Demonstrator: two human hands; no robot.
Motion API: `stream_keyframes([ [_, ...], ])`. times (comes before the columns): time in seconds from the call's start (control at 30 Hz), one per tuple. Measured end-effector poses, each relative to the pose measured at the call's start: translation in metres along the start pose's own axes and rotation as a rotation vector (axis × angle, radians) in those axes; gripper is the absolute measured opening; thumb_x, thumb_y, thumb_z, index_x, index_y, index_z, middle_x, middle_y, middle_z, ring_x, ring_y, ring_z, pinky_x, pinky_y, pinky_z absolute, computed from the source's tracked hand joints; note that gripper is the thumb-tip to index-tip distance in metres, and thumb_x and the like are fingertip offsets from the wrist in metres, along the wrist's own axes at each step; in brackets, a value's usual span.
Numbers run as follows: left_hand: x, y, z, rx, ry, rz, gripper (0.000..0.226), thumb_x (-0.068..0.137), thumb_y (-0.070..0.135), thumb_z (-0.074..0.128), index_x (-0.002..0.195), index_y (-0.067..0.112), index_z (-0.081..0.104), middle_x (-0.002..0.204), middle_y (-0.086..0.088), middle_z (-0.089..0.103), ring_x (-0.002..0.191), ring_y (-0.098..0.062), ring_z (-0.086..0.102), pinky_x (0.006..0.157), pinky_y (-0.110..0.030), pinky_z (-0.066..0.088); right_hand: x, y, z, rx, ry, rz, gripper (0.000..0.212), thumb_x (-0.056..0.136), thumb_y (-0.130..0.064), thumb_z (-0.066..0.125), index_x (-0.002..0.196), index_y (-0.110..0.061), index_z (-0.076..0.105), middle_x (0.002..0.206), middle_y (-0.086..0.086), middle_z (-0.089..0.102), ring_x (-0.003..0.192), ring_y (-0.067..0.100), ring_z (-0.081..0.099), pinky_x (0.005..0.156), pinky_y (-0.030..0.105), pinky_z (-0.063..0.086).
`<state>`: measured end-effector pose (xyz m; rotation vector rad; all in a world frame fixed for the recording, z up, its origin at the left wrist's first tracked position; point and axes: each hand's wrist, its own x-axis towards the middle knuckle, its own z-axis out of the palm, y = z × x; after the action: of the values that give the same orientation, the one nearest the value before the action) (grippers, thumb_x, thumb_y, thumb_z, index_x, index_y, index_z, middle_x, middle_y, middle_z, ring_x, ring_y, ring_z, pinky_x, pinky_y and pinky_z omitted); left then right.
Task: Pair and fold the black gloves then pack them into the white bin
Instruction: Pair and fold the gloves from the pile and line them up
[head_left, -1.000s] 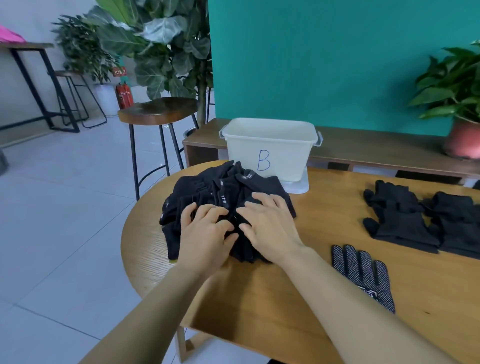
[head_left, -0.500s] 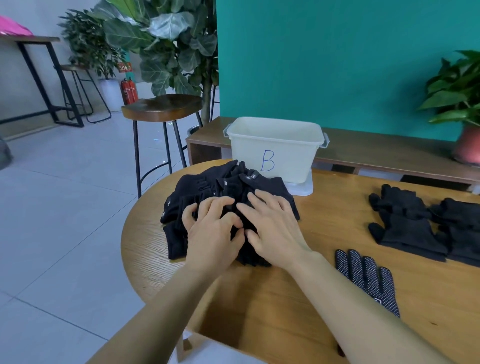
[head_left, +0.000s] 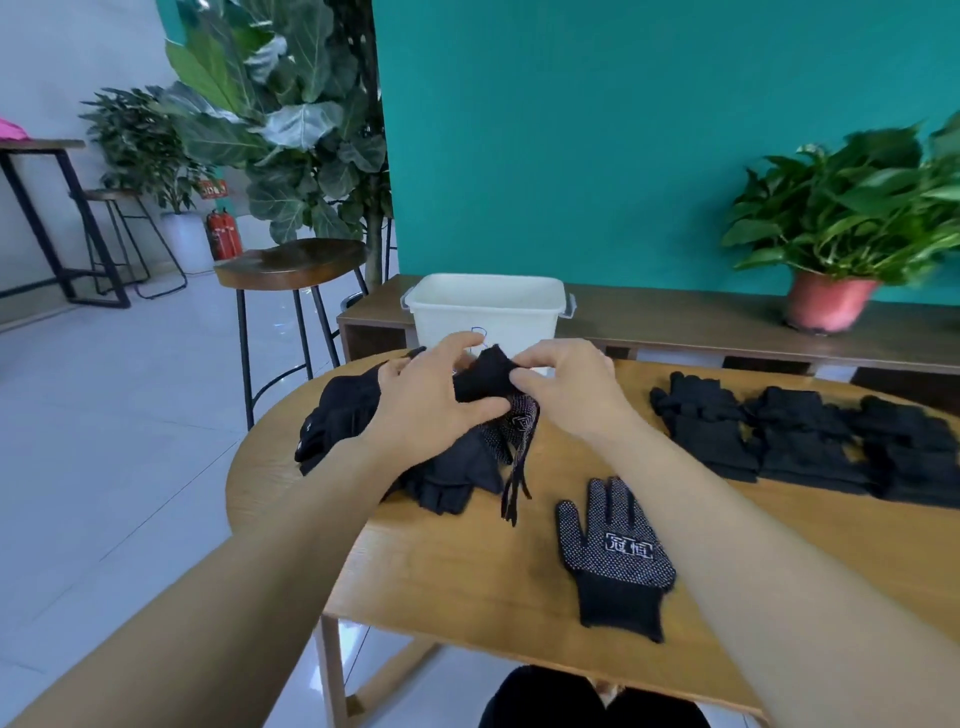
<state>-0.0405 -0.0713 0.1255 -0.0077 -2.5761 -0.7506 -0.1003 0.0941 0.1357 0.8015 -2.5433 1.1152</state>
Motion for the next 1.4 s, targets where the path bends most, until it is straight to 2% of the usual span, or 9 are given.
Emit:
stream_keyframes([
  [0.1, -0.012, 0.015, 0.007, -0.455, -0.088, -0.142, 0.038, 0.083, 0.027, 0.079, 0.118, 0.023, 0.065, 0.103, 0.013, 0.071, 0.093, 0.000, 0.066, 0.092, -0.031, 0.052, -0.015, 0.003, -0.028, 0.438, -0.061, 0.189, 0.009, 0.089, -0.009, 0.066, 0.089, -0.005, 0.074, 0.089, 0.009, 0.074, 0.075, 0.011, 0.062, 0.078, 0.031, 0.050],
  [0.23, -0.024, 0.041, 0.016, -0.685, -0.126, -0.187, 0.019, 0.092, 0.016, 0.067, 0.110, 0.015, 0.073, 0.100, 0.002, 0.076, 0.094, -0.015, 0.072, 0.083, -0.028, 0.057, -0.040, 0.015, -0.054, 0.496, -0.141, 0.303, 0.012, 0.092, -0.011, 0.064, 0.091, -0.004, 0.073, 0.090, 0.006, 0.075, 0.077, 0.009, 0.066, 0.080, 0.025, 0.052],
  [0.37, -0.029, 0.065, 0.016, -0.686, -0.239, -0.212, 0.019, 0.095, 0.022, 0.065, 0.107, 0.010, 0.073, 0.095, -0.005, 0.077, 0.093, -0.022, 0.073, 0.082, -0.030, 0.058, -0.059, 0.021, -0.073, 0.472, -0.170, 0.325, 0.018, 0.094, -0.020, 0.064, 0.101, -0.007, 0.073, 0.095, 0.003, 0.075, 0.079, 0.009, 0.065, 0.067, 0.012, 0.049],
  [0.5, -0.030, 0.073, 0.017, -0.756, -0.361, -0.248, 0.054, 0.083, 0.047, 0.074, 0.103, -0.003, 0.068, 0.105, -0.024, 0.070, 0.099, -0.036, 0.067, 0.104, -0.053, 0.044, -0.070, 0.028, -0.087, 0.432, -0.154, 0.390, 0.027, 0.091, -0.026, 0.068, 0.097, 0.000, 0.073, 0.094, 0.015, 0.074, 0.079, 0.020, 0.061, 0.084, 0.036, 0.052],
  [0.67, -0.031, 0.079, 0.028, -0.785, -0.405, -0.281, 0.023, 0.095, 0.028, 0.063, 0.101, 0.009, 0.073, 0.100, -0.008, 0.076, 0.097, -0.026, 0.072, 0.087, -0.031, 0.057, -0.079, 0.034, -0.091, 0.562, -0.127, 0.506, 0.026, 0.090, -0.033, 0.069, 0.095, -0.008, 0.075, 0.089, 0.007, 0.076, 0.084, 0.022, 0.069, 0.087, 0.037, 0.053],
  [0.87, -0.028, 0.078, 0.051, -0.833, -0.458, -0.350, 0.023, 0.095, 0.032, 0.062, 0.096, 0.012, 0.075, 0.096, -0.005, 0.076, 0.088, -0.020, 0.070, 0.088, -0.035, 0.054, -0.079, 0.054, -0.093, 0.537, -0.258, 0.548, 0.028, 0.086, -0.030, 0.073, 0.102, -0.008, 0.074, 0.092, 0.004, 0.076, 0.089, 0.019, 0.068, 0.099, 0.042, 0.047],
  [1.1, 0.000, 0.071, 0.075, -0.824, -0.486, -0.365, 0.026, 0.095, 0.027, 0.064, 0.108, 0.006, 0.071, 0.104, -0.011, 0.075, 0.100, -0.027, 0.071, 0.072, -0.020, 0.057, -0.059, 0.081, -0.090, 0.490, -0.185, 0.576, 0.015, 0.092, -0.024, 0.067, 0.083, -0.012, 0.069, 0.073, -0.002, 0.069, 0.061, 0.008, 0.061, 0.055, 0.020, 0.043],
  [1.2, 0.020, 0.072, 0.086, -0.799, -0.463, -0.369, 0.019, 0.096, 0.026, 0.063, 0.102, 0.011, 0.072, 0.101, -0.009, 0.076, 0.094, -0.023, 0.072, 0.065, -0.016, 0.054, -0.044, 0.096, -0.087, 0.461, -0.154, 0.590, 0.018, 0.091, -0.027, 0.068, 0.078, -0.014, 0.068, 0.075, 0.001, 0.068, 0.061, 0.010, 0.058, 0.054, 0.021, 0.042],
  [1.4, 0.072, 0.069, 0.115, -0.772, -0.418, -0.371, 0.015, 0.094, 0.027, 0.066, 0.095, 0.015, 0.075, 0.100, -0.012, 0.075, 0.100, -0.028, 0.070, 0.091, -0.036, 0.056, -0.007, 0.125, -0.085, 0.480, -0.078, 0.622, 0.021, 0.093, -0.025, 0.066, 0.076, -0.013, 0.067, 0.076, 0.002, 0.069, 0.064, 0.013, 0.061, 0.061, 0.025, 0.049],
])
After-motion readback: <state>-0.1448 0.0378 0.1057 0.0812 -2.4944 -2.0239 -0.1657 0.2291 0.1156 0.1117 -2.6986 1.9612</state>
